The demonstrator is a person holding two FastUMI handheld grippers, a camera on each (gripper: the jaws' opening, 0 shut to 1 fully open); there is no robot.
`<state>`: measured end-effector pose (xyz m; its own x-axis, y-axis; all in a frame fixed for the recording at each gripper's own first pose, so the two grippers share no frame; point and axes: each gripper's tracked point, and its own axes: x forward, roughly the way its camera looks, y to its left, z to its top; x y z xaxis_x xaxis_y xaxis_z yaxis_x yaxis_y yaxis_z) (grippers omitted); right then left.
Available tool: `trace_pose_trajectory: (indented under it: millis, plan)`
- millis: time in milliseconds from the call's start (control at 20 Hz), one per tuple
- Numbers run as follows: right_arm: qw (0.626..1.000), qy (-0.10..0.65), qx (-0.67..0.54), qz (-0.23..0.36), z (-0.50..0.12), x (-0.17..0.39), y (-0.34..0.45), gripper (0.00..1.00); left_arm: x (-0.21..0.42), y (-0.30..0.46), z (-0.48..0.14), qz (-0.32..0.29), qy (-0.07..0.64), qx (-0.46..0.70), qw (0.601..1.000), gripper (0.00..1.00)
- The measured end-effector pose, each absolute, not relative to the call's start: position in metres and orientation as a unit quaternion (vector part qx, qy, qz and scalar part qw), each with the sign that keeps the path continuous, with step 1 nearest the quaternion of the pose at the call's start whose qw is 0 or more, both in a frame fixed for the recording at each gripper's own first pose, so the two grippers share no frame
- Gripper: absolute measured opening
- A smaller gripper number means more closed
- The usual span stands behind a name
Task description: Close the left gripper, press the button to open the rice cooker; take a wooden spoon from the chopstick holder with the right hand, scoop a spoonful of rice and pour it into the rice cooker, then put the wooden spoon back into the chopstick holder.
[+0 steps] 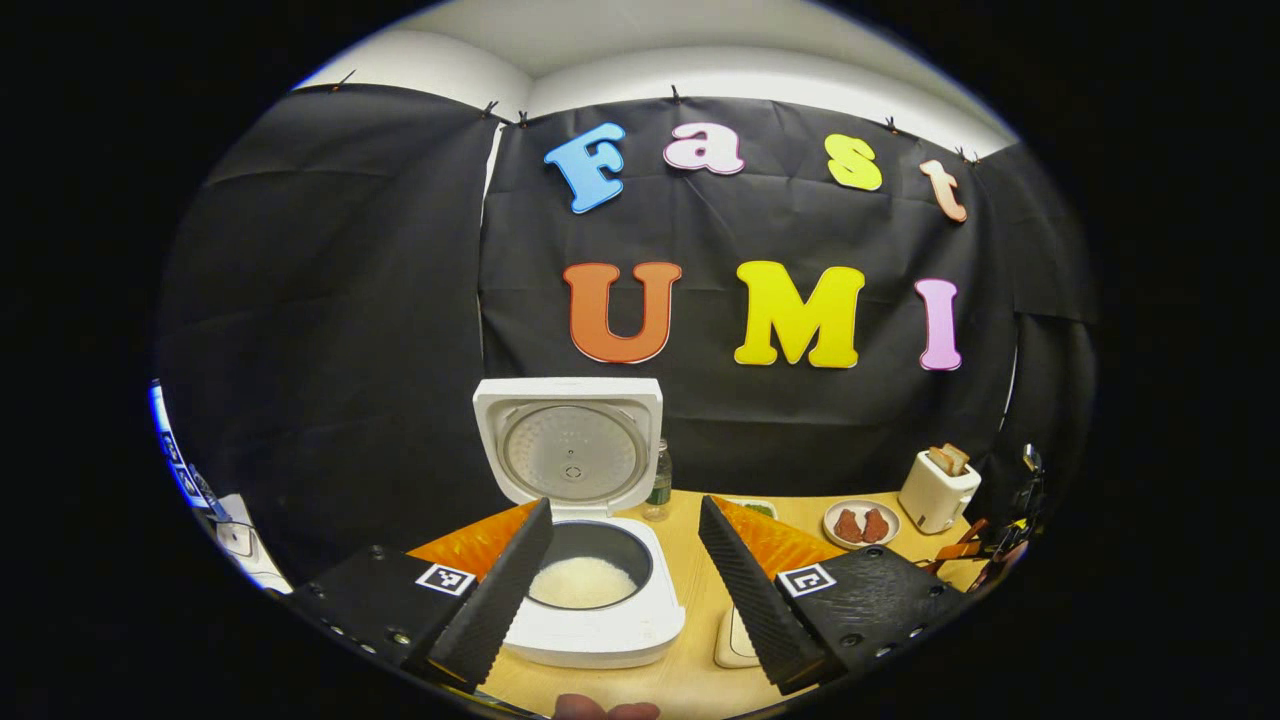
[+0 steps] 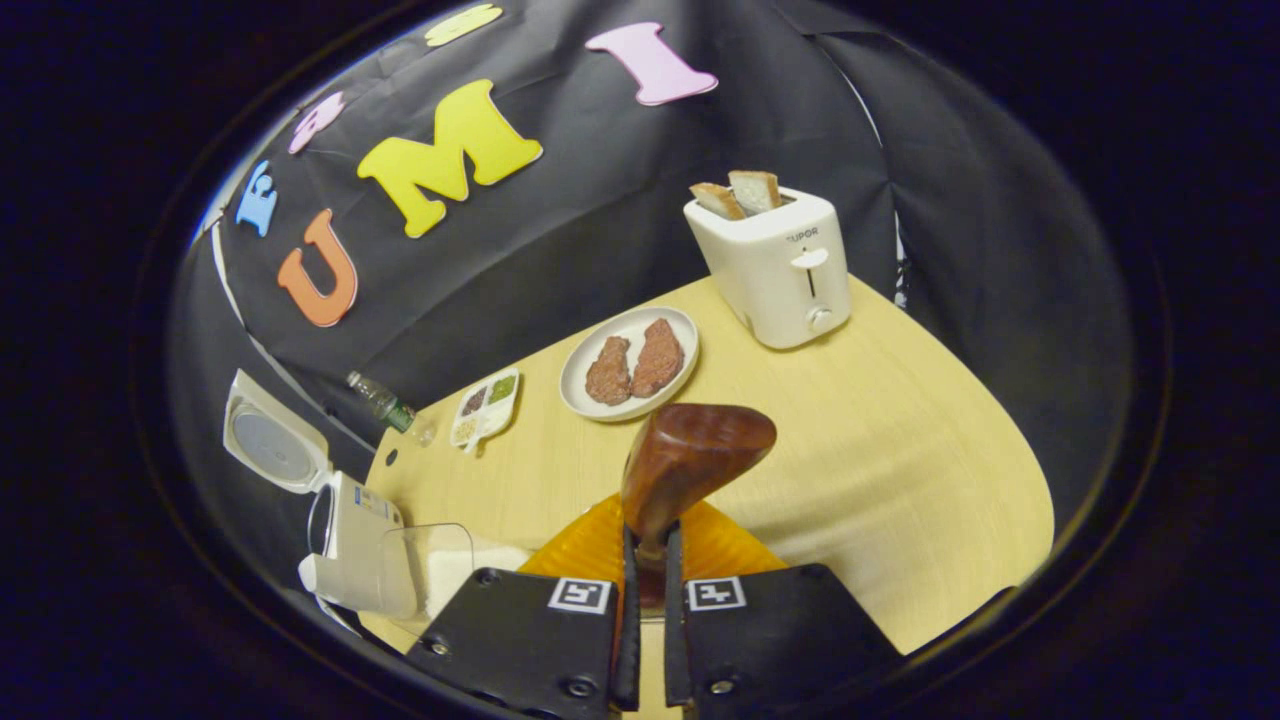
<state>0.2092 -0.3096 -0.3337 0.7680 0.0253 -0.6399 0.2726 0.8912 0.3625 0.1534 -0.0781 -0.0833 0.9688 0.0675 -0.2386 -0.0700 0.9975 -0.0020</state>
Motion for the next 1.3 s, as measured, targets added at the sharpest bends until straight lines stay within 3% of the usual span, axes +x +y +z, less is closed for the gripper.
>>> trace_pose_trajectory:
  millis: [300,600,900,1300]
  plan:
    - [0.950,0.271,0.130,-0.087,-0.253,0.195,-0.292,0.11,0.141,-0.063,-0.068,0.009,0.094,-0.009,0.995,0.94]
    - [0.972,0.234,0.020,-0.029,-0.207,0.189,-0.189,0.11,0.128,-0.034,-0.064,-0.002,0.083,-0.023,0.996,0.95]
    - [0.968,0.245,-0.039,0.020,-0.249,0.192,-0.092,0.10,0.112,0.005,-0.071,-0.002,0.093,-0.021,0.995,0.94]
    - [0.952,0.229,-0.201,-0.034,-0.324,0.213,-0.077,0.11,0.104,0.038,-0.095,-0.001,0.133,-0.005,0.991,0.94]
